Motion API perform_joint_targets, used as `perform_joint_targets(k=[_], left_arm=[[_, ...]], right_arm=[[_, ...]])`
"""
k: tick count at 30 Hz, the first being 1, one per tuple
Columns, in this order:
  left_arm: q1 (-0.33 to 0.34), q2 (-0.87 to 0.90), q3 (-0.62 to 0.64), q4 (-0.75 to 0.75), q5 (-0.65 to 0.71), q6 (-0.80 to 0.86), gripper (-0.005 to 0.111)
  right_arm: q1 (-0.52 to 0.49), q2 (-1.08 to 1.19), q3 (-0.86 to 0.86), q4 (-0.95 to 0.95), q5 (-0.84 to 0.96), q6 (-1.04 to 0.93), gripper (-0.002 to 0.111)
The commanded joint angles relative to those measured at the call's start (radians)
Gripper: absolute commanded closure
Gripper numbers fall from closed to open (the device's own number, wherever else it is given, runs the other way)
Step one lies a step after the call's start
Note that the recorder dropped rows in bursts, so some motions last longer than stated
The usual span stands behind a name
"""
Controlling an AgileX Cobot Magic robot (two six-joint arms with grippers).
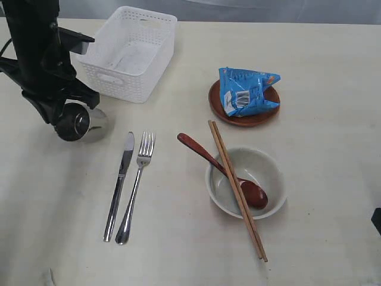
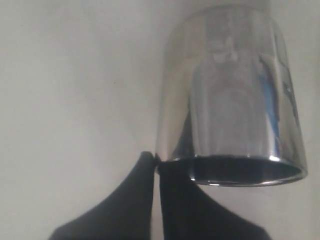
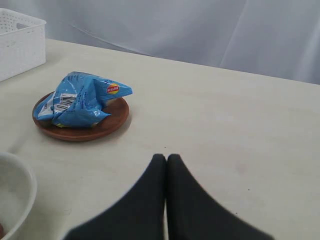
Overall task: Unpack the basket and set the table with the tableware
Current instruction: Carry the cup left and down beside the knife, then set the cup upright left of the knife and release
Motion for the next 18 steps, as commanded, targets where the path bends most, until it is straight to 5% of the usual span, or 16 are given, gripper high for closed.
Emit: perform_joint_targets(k=[1, 6, 18], left_arm=[[0.001, 0.005, -0.03, -0.002, 0.004, 0.001, 0.094], [0.001, 0.005, -0.076, -0.045, 0.004, 0.001, 0.081], [0.001, 0.01, -0.075, -0.141, -0.009, 0.007, 0.08]], right_arm=[[-0.007, -0.006, 0.001, 0.0, 0.0, 0.004, 0.109], [-0.007, -0.006, 0.001, 0.0, 0.0, 0.004, 0.109], [-0.007, -0.006, 0.001, 0.0, 0.0, 0.004, 0.109]])
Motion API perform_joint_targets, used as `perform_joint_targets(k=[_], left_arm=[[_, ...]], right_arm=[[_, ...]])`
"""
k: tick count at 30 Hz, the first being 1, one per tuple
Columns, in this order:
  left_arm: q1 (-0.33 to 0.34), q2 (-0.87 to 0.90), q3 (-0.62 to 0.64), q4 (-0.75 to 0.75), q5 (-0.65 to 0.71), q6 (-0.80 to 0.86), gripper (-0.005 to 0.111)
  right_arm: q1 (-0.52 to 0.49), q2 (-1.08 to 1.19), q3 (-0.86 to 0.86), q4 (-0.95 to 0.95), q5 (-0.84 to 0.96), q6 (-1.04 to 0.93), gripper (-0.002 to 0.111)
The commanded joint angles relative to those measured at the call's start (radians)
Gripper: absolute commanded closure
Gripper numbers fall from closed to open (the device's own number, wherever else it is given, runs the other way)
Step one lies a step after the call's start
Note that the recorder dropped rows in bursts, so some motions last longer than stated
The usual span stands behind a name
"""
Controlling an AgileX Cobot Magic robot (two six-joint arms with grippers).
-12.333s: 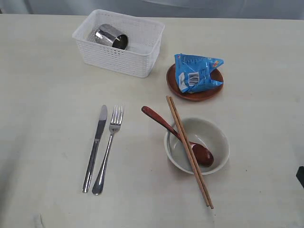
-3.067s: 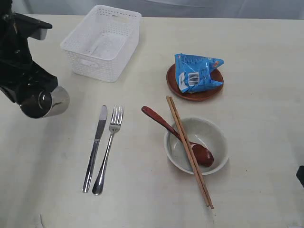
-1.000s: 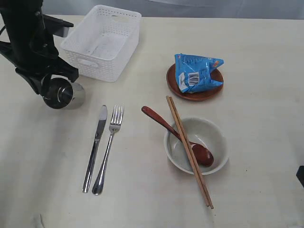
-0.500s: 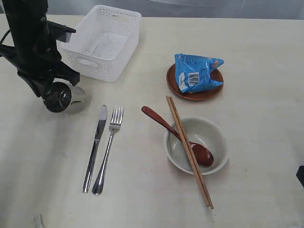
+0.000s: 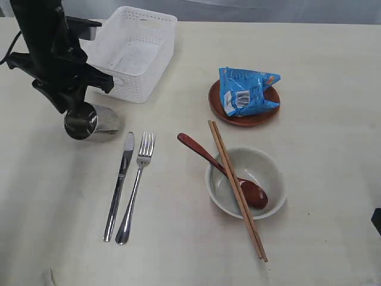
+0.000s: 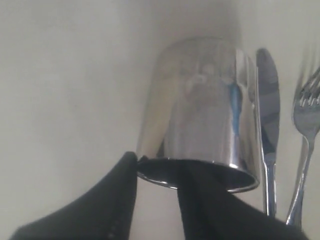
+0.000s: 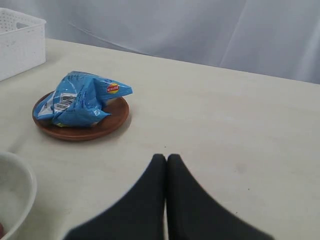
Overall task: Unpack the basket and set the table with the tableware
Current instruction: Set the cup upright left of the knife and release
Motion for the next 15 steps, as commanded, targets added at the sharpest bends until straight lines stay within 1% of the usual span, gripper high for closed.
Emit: perform_joint_targets(k=[1, 4, 9, 11, 15], left_arm=[[0.001, -0.002, -0.006, -0.021, -0.024, 0.007, 0.08], [0.001, -0.009, -0.006, -0.027, -0.064, 0.0, 0.08], [0.001, -0.007, -0.006, -0.099, -0.138, 0.001, 0.08], [0.001, -0.003, -0.006, -0.124, -0.155, 0.001, 0.08], [0.001, -0.003, -0.006, -0.126, -0.172, 0.001, 0.08]], right_arm=[[-0.007, -0.006, 0.001, 0.0, -0.002, 0.004, 0.109], [-0.007, -0.006, 0.001, 0.0, -0.002, 0.004, 0.109], [-0.007, -0.006, 0.001, 0.0, -0.002, 0.004, 0.109], [-0.007, -0.006, 0.001, 0.0, -0.002, 0.004, 0.109], [-0.007, -0.006, 0.001, 0.0, -0.002, 0.004, 0.109]])
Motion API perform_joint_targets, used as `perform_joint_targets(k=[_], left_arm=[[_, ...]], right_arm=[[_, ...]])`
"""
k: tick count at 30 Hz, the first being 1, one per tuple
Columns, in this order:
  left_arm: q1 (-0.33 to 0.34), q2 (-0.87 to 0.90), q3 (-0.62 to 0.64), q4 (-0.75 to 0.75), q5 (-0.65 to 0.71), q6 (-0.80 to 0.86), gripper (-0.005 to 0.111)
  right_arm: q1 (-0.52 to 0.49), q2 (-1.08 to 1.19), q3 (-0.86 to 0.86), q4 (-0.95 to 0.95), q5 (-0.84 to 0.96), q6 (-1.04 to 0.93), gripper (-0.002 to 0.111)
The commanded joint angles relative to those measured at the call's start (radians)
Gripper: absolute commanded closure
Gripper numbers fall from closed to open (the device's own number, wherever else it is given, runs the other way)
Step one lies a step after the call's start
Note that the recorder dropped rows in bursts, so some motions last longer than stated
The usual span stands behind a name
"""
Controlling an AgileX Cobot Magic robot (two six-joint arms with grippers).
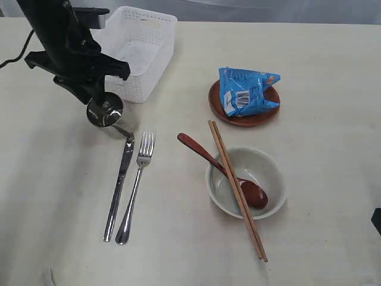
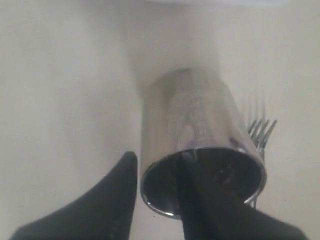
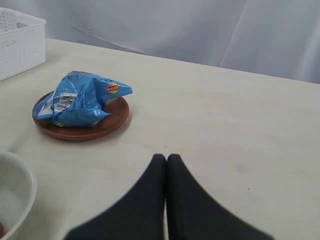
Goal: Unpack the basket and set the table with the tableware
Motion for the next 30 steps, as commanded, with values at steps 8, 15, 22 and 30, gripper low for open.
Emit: perform_joint_targets(k=[8, 15, 22, 30], left_arm=[[0.001, -0.005, -0.006, -0.022, -0.039, 0.02, 0.08], [0.001, -0.011, -0.006, -0.015, -0.104, -0.003, 0.071], [0.001, -0.082, -0.025, -0.013, -0.331, -0.011, 0.066], [0.001, -0.01, -0.216, 0.366, -0.264, -0.207, 0.066]], right_arm=[[-0.007, -0.006, 0.001, 0.0, -0.002, 0.004, 0.109], [-0.007, -0.006, 0.001, 0.0, -0.002, 0.004, 0.109], [-0.007, -0.006, 0.001, 0.0, -0.002, 0.004, 0.109], [-0.007, -0.006, 0.001, 0.0, -0.002, 0.004, 0.109]])
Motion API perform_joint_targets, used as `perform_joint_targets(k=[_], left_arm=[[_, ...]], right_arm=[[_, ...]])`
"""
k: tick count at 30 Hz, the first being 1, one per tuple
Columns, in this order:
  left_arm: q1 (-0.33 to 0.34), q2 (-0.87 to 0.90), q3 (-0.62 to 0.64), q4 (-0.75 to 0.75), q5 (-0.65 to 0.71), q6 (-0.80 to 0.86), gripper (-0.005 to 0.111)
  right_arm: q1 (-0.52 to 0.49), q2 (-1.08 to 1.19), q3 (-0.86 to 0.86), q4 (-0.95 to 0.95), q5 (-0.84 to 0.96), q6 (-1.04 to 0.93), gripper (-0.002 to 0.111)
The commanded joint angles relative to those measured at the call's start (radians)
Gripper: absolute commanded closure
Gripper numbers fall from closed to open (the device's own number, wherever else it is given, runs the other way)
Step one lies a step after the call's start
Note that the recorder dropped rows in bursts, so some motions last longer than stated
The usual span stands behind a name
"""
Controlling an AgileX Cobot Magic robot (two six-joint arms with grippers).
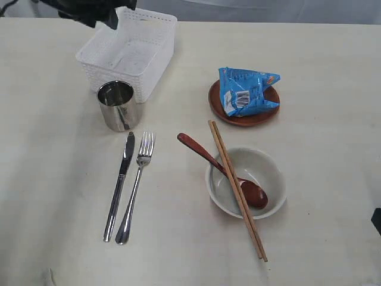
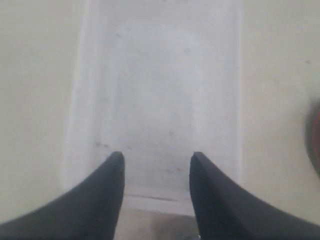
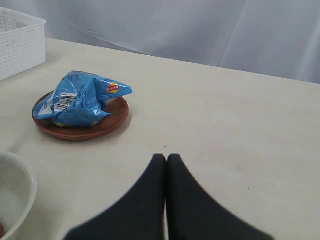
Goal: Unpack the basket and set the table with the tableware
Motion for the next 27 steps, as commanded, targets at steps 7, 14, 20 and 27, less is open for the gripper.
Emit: perform_joint_targets(k=[7, 14, 20, 27], left_arm=[[0.001, 0.235, -0.248, 0.222, 0.155, -0.054, 0.066], [0.023, 0.367, -0.312, 0.243, 0.14, -0.1, 0.066], [0.082, 0.418, -0.312, 0.233, 0.115, -0.084, 0.066], [0.244, 0.42, -0.31, 0.229, 0.313, -0.046, 0.066]], right_arm=[[-0.007, -0.006, 0.001, -0.002, -0.002, 0.004, 0.109], [-0.007, -0.006, 0.001, -0.002, -0.002, 0.004, 0.109], [-0.007, -0.006, 0.001, -0.002, -0.002, 0.004, 0.109], [-0.007, -0.006, 0.001, -0.002, -0.002, 0.004, 0.109]])
